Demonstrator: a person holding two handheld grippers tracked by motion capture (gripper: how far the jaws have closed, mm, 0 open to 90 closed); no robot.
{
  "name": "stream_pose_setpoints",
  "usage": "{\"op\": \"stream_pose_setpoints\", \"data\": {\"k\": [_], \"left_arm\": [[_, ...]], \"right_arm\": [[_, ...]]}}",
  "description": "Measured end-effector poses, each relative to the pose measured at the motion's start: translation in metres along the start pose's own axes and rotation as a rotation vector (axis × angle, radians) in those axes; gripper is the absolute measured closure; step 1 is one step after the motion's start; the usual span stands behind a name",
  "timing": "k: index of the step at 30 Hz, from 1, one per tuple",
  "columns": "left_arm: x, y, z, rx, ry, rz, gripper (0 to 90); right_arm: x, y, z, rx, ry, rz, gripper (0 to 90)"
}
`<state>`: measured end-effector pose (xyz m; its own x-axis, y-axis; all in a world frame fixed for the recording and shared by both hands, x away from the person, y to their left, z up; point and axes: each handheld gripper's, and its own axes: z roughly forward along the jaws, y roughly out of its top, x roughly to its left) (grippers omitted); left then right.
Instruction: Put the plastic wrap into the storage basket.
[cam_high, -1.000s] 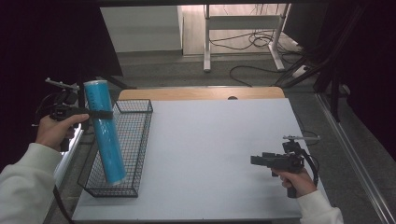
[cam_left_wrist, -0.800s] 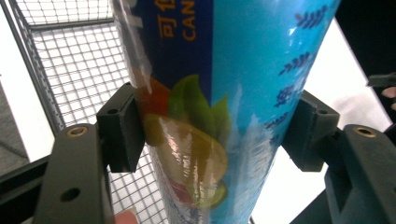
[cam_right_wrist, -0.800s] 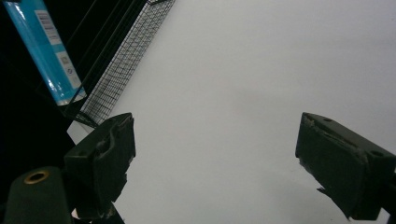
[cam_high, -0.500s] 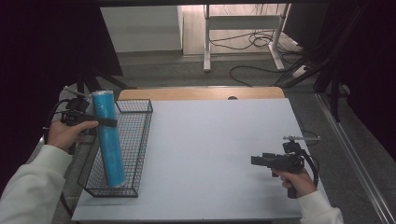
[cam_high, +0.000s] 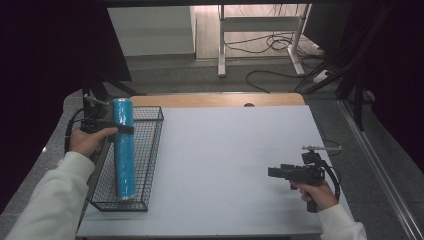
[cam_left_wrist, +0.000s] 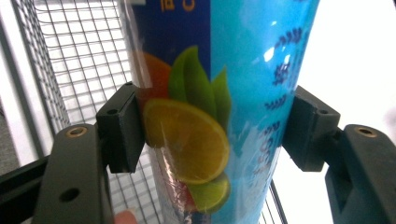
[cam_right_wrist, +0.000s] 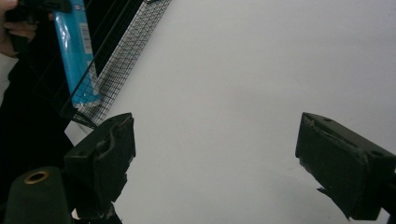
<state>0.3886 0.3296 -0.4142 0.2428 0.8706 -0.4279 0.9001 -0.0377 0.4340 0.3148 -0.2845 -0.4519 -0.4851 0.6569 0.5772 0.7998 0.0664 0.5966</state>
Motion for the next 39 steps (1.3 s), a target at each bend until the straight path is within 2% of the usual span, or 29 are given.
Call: {"op": "stream_pose_setpoints", "data": {"k": [6,12,18,25,30,33,37,39], "left_arm": [[0.004,0.007,0.026,0.017,0.024,-0.046,32.2],[0.007,0.011,0.044,0.043,0.053,-0.075,32.0],[0.009,0.017,0.066,0.085,0.090,-0.083,31.6],[0.007,0.019,0.093,0.104,0.106,-0.089,31.6],[0.011,0.018,0.100,0.113,0.133,-0.102,31.1],[0.012,0.017,0.103,0.132,0.210,-0.091,29.0],[0.007,0.017,0.090,0.041,0.198,-0.086,24.1],[0.004,0.017,0.081,0.025,0.189,-0.073,21.1]], "right_arm": [[-0.002,-0.001,-0.001,-0.002,-0.004,0.004,12.8],[-0.003,-0.001,-0.001,-0.003,-0.011,0.015,12.8],[-0.004,-0.001,0.000,0.004,-0.015,0.010,12.9],[-0.004,-0.001,-0.001,-0.001,-0.015,0.010,12.9],[-0.004,-0.002,-0.002,-0.003,-0.014,0.011,12.9],[-0.004,-0.002,-0.001,-0.001,-0.014,0.008,12.9],[-0.005,-0.002,-0.001,0.000,-0.015,0.009,12.9],[-0.005,-0.002,0.000,-0.001,-0.016,0.010,12.9]]}}
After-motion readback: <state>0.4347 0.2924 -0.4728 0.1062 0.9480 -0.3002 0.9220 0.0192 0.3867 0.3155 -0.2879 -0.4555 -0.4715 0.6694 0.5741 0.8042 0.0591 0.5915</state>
